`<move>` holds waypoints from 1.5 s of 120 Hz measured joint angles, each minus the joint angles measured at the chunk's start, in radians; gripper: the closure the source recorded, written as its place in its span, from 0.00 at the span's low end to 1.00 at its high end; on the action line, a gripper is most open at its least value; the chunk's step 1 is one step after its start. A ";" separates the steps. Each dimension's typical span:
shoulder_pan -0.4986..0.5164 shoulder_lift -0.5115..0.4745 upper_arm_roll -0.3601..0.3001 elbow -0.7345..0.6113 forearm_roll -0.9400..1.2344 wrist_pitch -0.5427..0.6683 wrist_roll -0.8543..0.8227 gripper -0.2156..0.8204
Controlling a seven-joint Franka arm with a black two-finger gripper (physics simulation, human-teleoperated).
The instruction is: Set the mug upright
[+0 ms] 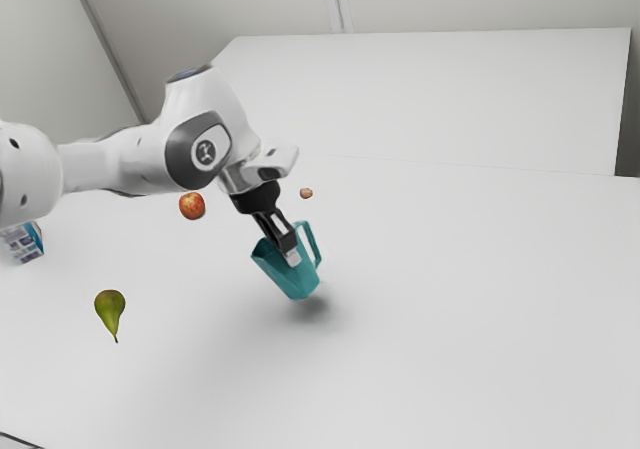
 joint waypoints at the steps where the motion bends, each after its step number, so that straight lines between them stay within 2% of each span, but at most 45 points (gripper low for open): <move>1: -0.002 0.000 -0.001 0.000 0.019 0.003 -0.006 0.96; 19: -0.035 0.012 -0.006 -0.002 0.296 0.036 -0.122 0.97; 39: -0.063 0.069 -0.004 -0.001 0.421 0.074 -0.246 0.97; 68: -0.068 0.092 -0.008 -0.001 0.448 0.100 -0.400 0.97; 105: -0.064 0.122 -0.020 -0.001 0.329 0.112 -0.548 0.96; 123: -0.064 0.130 -0.025 -0.001 0.308 0.116 -0.592 0.86; 146: -0.062 0.115 -0.027 0.002 0.289 0.115 -0.632 0.53; 165: -0.053 0.056 -0.046 0.040 0.291 0.084 -0.648 0.37; 169: -0.035 0.059 -0.067 0.070 0.293 0.069 -0.644 0.35; 180: 0.124 0.069 -0.234 0.159 0.291 0.022 -0.625 0.30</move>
